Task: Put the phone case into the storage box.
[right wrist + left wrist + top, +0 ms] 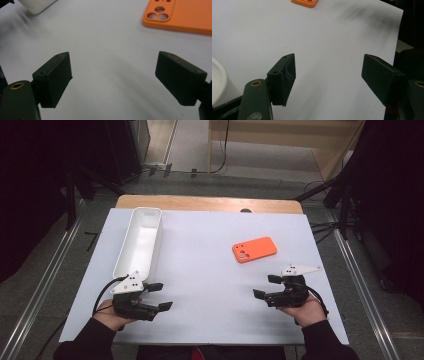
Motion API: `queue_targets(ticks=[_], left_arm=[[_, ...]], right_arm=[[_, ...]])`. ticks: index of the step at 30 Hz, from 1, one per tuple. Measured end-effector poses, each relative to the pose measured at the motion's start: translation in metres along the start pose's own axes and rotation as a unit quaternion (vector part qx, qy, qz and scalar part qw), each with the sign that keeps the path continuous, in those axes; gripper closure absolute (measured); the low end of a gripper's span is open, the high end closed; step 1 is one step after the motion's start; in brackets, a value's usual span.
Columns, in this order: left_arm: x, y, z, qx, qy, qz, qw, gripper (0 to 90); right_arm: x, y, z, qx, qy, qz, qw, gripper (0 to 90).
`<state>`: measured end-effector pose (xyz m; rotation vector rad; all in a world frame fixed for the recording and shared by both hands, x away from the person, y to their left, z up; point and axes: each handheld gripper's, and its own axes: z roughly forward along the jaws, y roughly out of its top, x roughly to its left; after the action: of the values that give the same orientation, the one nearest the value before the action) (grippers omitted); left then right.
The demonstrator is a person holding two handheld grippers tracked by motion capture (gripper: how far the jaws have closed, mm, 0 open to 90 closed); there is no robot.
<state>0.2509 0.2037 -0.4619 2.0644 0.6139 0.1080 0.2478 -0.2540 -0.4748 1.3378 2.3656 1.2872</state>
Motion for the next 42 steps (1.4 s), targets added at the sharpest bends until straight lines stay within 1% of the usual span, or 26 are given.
queue_targets(ticks=[6,12,19,29,37,42], left_arm=[[0.0,0.0,0.0,0.001,0.0,0.001,1.0,27.8],[0.0,0.0,0.0,0.001,-0.001,0.0,1.0,27.7],[0.0,0.0,0.0,0.002,-0.002,0.001,1.0,27.7],[0.0,0.0,0.001,0.003,-0.003,0.001,1.0,27.7],[0.0,0.0,0.001,0.004,-0.003,0.0,1.0,27.7],[0.0,0.0,0.001,0.006,-0.006,-0.007,0.9999,27.7]], right_arm=[[-0.003,0.005,0.001,-0.002,-0.009,0.0,1.0,12.7],[-0.005,0.012,0.005,-0.003,-0.011,0.0,0.9999,12.7],[-0.009,0.019,0.006,-0.008,-0.015,0.006,0.9998,12.7],[-0.016,0.033,0.007,-0.014,-0.02,0.004,0.9997,12.7],[-0.023,0.044,0.011,-0.008,-0.023,0.005,0.9997,12.7],[-0.029,0.054,0.012,-0.009,-0.025,0.006,0.9996,12.7]])
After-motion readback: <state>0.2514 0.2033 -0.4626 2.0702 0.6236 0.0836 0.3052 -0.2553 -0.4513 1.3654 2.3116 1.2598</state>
